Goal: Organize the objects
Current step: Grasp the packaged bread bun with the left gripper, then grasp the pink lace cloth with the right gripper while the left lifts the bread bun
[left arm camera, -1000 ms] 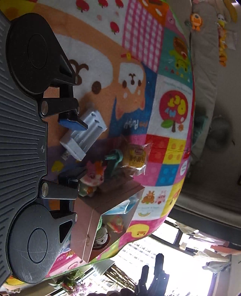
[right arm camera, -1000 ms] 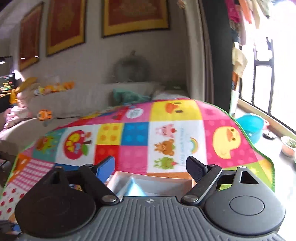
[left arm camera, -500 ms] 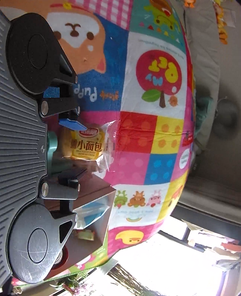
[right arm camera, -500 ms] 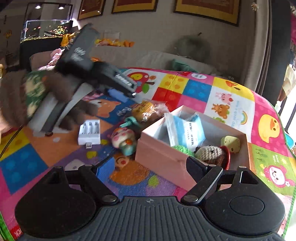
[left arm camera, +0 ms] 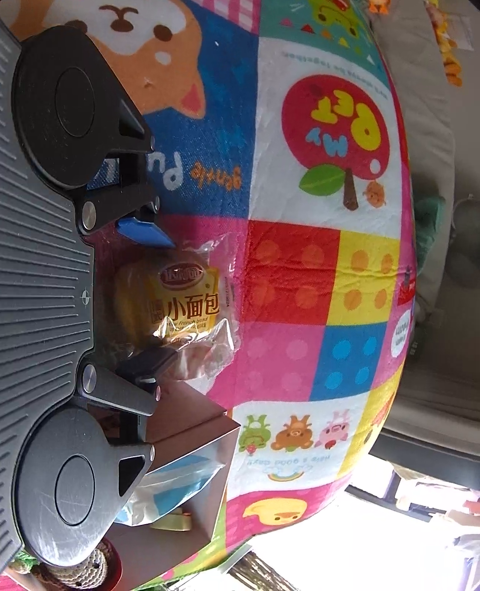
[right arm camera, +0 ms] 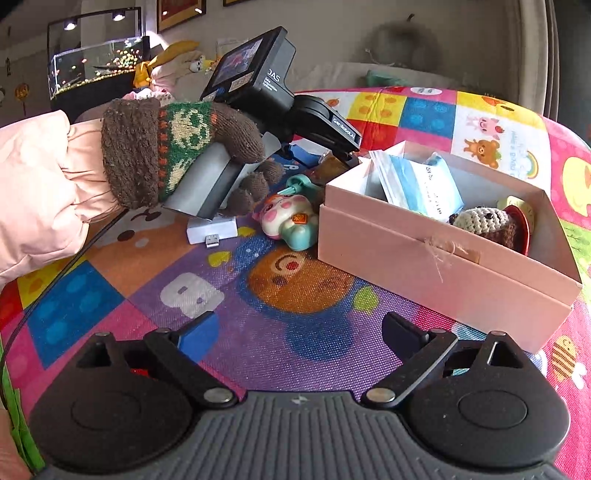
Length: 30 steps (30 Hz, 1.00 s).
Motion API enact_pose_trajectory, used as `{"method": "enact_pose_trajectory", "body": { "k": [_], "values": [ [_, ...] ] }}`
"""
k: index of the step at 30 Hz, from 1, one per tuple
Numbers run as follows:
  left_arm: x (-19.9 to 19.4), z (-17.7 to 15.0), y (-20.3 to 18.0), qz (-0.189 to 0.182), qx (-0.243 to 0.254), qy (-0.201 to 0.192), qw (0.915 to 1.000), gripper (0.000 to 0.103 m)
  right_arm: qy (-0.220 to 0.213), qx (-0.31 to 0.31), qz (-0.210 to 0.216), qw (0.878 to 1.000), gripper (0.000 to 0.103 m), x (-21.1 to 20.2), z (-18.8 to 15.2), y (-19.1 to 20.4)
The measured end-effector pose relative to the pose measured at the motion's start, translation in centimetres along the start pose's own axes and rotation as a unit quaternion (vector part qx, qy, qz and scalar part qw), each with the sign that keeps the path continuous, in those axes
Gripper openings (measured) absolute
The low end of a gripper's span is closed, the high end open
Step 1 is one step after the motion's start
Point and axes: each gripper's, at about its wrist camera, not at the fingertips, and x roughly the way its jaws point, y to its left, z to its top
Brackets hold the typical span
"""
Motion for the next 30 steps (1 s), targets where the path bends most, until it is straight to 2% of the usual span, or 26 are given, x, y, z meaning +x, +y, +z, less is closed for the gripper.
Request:
{"method": "enact_pose_trajectory", "body": {
  "k": [3,4,5,8,12,15,17,19,22,24,25,27,30],
  "values": [
    [0.3,0.1,1.1,-0.004,-0.030,0.007,0.9995,0.066,0.011,-0.009,-0.013,1.000,0.095,0.5,0.1,0.4],
    [0.1,0.1,1.1,-0.004,-0.029,0.006,0.9996,0.059,0.014,-0.013,-0.022,1.000,0.095,0.7,0.2,0.5],
    [-0.2,0.1,1.2,-0.002,-0.030,0.006,0.9995,0.058,0.017,-0.014,-0.032,0.999,0.095,0.8,0.3,0.6],
    [-3.1,-0.6,2.7,-0.033,-0.051,-0.017,0.9980,0.056,0.010,-0.019,-0.040,0.999,0.095,0.0,1.3,1.1],
    [-10.0,-2.9,5.4,-0.053,-0.080,-0.067,0.9932,0.056,-0.026,-0.016,-0.030,0.999,0.095,-2.4,6.3,0.9],
    [-15.2,-6.5,7.4,-0.053,-0.096,-0.098,0.9891,0.056,-0.016,0.031,-0.021,0.999,0.095,-1.7,11.9,-0.4],
    [-17.4,-9.2,8.6,-0.035,-0.104,-0.113,0.9875,0.056,-0.002,0.060,-0.016,0.998,0.095,0.6,15.9,-1.4],
    [-18.3,-11.2,9.6,-0.016,-0.118,-0.116,0.9860,0.056,0.024,0.074,-0.039,0.996,0.092,4.5,19.4,-2.2],
    [-18.7,-12.6,11.0,-0.004,-0.134,-0.103,0.9855,0.056,0.081,0.077,-0.091,0.990,0.070,11.5,23.0,-3.4],
    [-19.4,-13.0,11.4,-0.016,-0.134,-0.102,0.9856,0.056,0.115,0.083,-0.147,0.979,0.061,16.0,23.8,-4.5],
    [-19.8,-13.1,11.5,-0.026,-0.133,-0.104,0.9853,0.056,0.123,0.085,-0.161,0.976,0.057,17.5,24.0,-4.9],
    [-20.7,-13.5,11.8,-0.040,-0.135,-0.110,0.9838,0.056,0.132,0.077,-0.174,0.973,0.056,20.1,23.9,-5.6],
    [-21.9,-14.0,12.2,-0.044,-0.143,-0.120,0.9814,0.056,0.155,0.061,-0.207,0.964,0.056,23.5,23.7,-6.0]
  ]
}}
